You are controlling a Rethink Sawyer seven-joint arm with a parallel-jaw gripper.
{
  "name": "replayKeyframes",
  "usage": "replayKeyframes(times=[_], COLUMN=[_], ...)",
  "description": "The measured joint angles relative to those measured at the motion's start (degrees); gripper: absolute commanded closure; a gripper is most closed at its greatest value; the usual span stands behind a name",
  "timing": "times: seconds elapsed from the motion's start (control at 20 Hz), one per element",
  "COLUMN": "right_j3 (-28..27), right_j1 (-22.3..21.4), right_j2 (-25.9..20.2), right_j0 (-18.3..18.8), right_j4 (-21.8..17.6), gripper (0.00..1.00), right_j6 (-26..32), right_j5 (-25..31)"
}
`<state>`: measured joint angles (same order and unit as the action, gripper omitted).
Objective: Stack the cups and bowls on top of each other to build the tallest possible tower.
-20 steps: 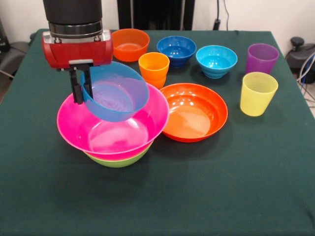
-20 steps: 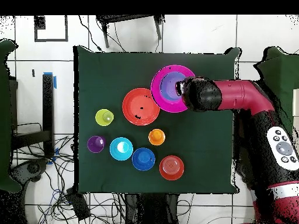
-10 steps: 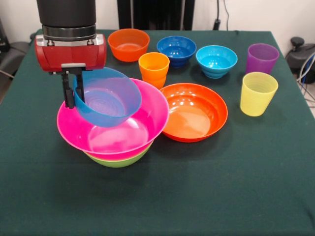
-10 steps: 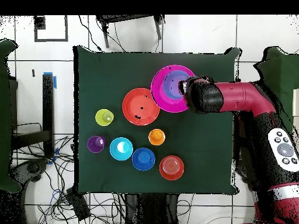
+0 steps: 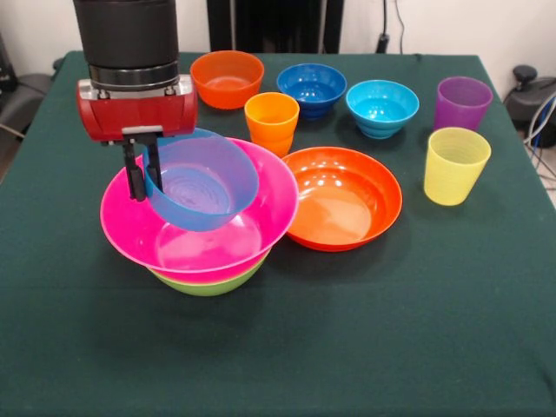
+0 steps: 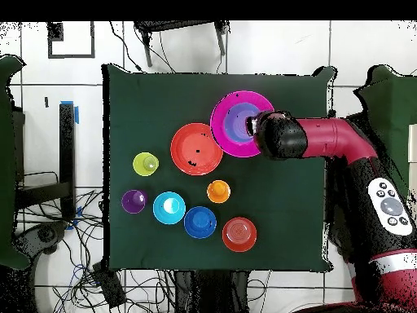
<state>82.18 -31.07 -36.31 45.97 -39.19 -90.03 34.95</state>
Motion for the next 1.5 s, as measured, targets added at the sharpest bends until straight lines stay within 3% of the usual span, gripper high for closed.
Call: replayKeyframes(times=[0.85, 1.5], right_j3=[0.02, 0.03], right_j1=[-0.44, -3.38], right_j2=[0.89, 1.66], right_j0=[-0.32, -0.58], right_j4=[-0.51, -0.73], gripper=[1.0, 1.0], right_j6=[0.0, 0.0], right_j5=[-1.06, -1.19])
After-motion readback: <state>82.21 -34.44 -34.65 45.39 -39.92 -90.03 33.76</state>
